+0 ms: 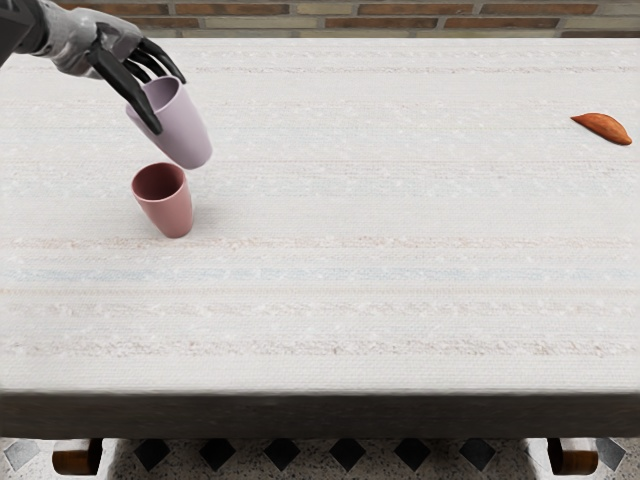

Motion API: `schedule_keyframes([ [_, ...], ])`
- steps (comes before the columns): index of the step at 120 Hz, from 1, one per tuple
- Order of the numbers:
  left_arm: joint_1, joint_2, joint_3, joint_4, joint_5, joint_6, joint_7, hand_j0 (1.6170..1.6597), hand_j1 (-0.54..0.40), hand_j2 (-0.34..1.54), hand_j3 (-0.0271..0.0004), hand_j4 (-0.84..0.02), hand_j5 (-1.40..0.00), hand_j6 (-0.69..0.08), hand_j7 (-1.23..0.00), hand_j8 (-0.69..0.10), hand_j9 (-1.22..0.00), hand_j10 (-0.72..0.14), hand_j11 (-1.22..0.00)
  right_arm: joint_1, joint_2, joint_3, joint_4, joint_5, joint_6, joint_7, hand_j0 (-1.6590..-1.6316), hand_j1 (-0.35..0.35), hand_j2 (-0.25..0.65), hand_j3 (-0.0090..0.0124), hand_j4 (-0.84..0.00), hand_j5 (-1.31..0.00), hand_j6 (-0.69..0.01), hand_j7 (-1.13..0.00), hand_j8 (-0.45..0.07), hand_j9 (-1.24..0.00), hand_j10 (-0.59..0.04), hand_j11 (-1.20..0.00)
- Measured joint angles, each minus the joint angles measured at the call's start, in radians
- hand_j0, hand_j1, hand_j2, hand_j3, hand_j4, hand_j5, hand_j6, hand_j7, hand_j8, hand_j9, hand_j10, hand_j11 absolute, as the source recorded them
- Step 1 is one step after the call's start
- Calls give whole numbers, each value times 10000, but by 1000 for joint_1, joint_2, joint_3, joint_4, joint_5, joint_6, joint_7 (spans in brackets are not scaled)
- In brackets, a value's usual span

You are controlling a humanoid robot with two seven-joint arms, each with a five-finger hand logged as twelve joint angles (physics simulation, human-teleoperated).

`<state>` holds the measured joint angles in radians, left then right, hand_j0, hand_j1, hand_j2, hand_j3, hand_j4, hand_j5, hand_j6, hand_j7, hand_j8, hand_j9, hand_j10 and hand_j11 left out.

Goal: Pick up cup and place in cup with left hand

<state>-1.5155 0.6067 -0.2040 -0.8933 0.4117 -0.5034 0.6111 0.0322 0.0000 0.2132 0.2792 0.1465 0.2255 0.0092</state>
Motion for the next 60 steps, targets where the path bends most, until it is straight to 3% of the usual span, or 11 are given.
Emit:
schedule_keyframes([
  [60,9,59,4,0,-1,-60,0,16566,-1614,5275,0,-5509,-8135,-3516,-8034,-3071,-8061,-4443,-7943,0,0,0,0,0,0,0,-16581,-3489,-2,0,0,1,7,0,5,1,4,0],
])
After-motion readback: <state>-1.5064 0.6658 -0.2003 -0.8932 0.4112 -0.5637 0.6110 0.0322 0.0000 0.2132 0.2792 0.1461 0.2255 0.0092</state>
